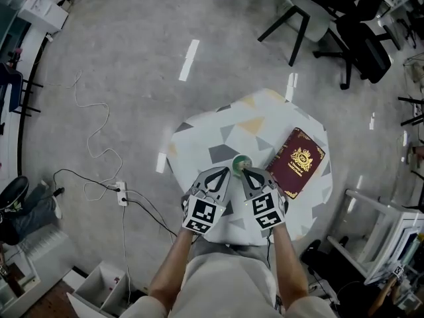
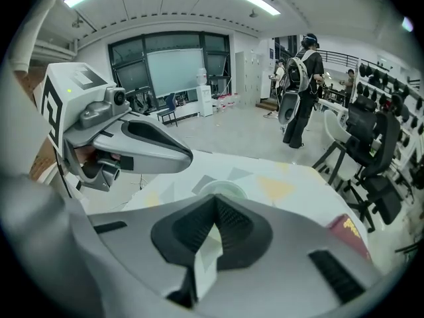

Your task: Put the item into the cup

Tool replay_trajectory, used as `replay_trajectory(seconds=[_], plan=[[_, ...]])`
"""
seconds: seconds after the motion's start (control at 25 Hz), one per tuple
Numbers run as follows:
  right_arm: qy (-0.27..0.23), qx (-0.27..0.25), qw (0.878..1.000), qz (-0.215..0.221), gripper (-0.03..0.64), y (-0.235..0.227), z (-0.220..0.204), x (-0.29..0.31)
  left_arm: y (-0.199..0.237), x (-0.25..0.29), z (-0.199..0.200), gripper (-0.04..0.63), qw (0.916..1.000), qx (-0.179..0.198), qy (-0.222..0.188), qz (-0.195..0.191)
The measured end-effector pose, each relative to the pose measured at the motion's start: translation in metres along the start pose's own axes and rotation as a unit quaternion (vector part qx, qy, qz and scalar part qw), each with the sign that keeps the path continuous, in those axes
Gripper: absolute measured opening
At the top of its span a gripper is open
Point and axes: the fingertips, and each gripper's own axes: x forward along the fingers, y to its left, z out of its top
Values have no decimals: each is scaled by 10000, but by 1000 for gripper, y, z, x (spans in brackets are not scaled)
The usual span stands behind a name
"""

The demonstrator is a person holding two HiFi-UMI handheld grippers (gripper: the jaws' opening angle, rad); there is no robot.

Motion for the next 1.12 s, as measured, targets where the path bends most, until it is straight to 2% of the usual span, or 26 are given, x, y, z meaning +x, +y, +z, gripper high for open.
replay_trajectory(seconds=[0.64, 1.12], plan=[[256, -113, 9995, 133, 5, 2, -5, 20, -1, 2, -2, 11, 9999, -84, -14, 80], [450, -222, 9987, 58, 6, -1, -10, 27, -2, 3, -1, 11, 9999, -77, -4, 81]])
